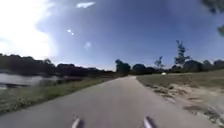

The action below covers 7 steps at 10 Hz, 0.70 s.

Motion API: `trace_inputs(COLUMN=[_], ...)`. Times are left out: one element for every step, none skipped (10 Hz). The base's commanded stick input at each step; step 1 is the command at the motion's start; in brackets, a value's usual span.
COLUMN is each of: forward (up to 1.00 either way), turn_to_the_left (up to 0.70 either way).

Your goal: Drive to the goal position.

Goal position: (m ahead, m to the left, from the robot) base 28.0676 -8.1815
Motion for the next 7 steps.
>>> trace_inputs(forward=[0.70, 0.70, 0.70, 0.70, 0.70, 0.70, 0.70], turn_to_the_left=[0.00, 0.00, 0.00, 0.00, 0.00, 0.00, 0.00])
